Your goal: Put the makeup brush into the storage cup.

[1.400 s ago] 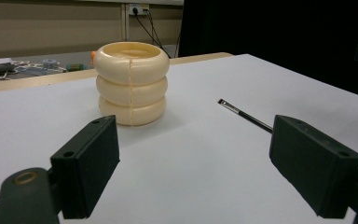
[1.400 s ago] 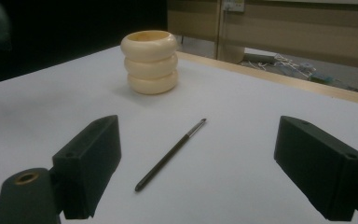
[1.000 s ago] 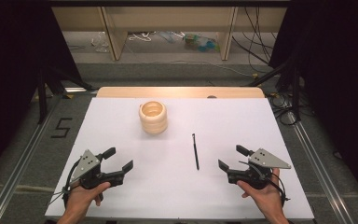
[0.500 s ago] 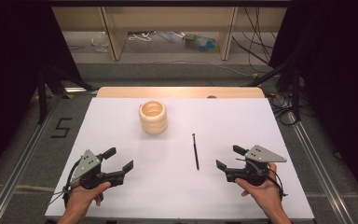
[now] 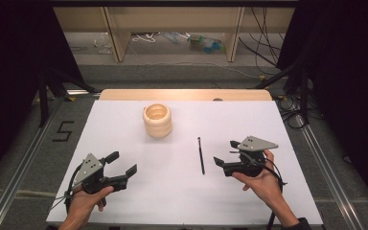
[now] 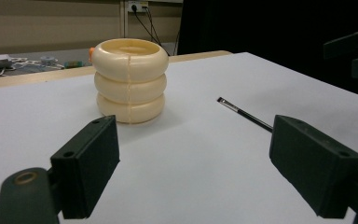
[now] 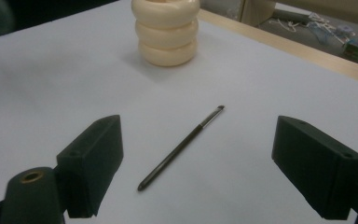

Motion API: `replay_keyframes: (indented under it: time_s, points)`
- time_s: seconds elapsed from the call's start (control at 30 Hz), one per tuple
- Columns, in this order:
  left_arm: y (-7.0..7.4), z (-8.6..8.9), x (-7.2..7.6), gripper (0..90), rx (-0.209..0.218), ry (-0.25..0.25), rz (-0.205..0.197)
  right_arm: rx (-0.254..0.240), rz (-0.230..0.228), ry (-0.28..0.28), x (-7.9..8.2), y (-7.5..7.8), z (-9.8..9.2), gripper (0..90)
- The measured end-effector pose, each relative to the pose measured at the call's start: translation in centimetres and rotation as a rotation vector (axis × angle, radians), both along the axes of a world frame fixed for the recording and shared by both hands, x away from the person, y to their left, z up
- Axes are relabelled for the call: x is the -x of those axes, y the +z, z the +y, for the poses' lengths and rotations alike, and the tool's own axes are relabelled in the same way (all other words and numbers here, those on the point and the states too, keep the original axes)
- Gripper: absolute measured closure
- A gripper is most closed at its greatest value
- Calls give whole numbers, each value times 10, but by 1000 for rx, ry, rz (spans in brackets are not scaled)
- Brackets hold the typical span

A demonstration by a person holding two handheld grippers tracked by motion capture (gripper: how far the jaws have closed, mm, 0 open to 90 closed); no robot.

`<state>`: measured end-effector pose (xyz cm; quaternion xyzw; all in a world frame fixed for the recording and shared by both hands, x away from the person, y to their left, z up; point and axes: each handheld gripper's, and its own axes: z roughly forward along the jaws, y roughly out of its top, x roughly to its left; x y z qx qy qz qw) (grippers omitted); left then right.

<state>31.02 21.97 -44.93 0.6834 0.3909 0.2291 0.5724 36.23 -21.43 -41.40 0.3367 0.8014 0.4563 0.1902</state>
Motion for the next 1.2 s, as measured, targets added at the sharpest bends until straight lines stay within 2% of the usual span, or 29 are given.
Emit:
replay_keyframes:
  time_s: [0.03, 0.2, 0.23, 0.27, 0.3, 0.47, 0.5, 0.57, 0.67, 0.73, 0.77, 0.83, 0.87, 0.93, 0.97, 1.0, 1.03, 1.2]
  points:
    - [0, 0, 0, 156, -1, -2, -3, 23, 3, 9, -6, 1, 4, 177]
    - [-1, -1, -1, 156, 4, -2, 0, 49, 37, 21, -14, 1, 11, 183]
    - [-1, -1, 0, 157, -1, 1, 3, 77, 55, 25, -18, 2, 15, 183]
    - [-1, -1, -1, 157, 4, -7, -4, 77, 55, 25, -18, 2, 15, 183]
    - [0, -1, 0, 156, -4, -4, -1, 103, 72, 37, -22, 2, 18, 168]
    - [-1, -2, -1, 156, -4, -5, 4, 159, 126, 52, -33, 1, 30, 162]
    - [-1, -2, -1, 156, -4, -6, 4, 169, 114, 54, -36, -1, 33, 162]
    - [-1, -2, -1, 157, -5, -6, 2, 182, 132, 54, -41, -2, 37, 160]
    - [-1, -2, -1, 156, -7, -7, 0, 236, 167, 62, -52, -4, 46, 162]
    - [-1, -3, -1, 157, -6, -8, 0, 244, 172, 63, -54, -4, 49, 161]
    - [-1, -3, -1, 156, -9, -11, -3, 278, 189, 68, -61, -5, 54, 163]
    - [-1, -3, -1, 156, -8, -9, -1, 286, 187, 62, -64, -6, 56, 163]
    - [-1, -2, -1, 156, -6, -8, 1, 301, 209, 62, -66, -5, 56, 163]
    - [-1, -2, -1, 156, -5, -8, 3, 299, 202, 54, -71, -7, 58, 162]
    - [-1, -2, -1, 156, -6, -9, 1, 302, 232, 58, -76, -6, 58, 165]
    - [-1, -2, -1, 157, -6, -9, 1, 302, 232, 58, -76, -6, 58, 165]
    - [-1, -3, -1, 157, -11, -15, -2, 315, 251, 44, -79, -6, 60, 164]
    - [-2, -3, -2, 156, -14, -12, 0, 333, 261, 43, -85, -8, 67, 165]
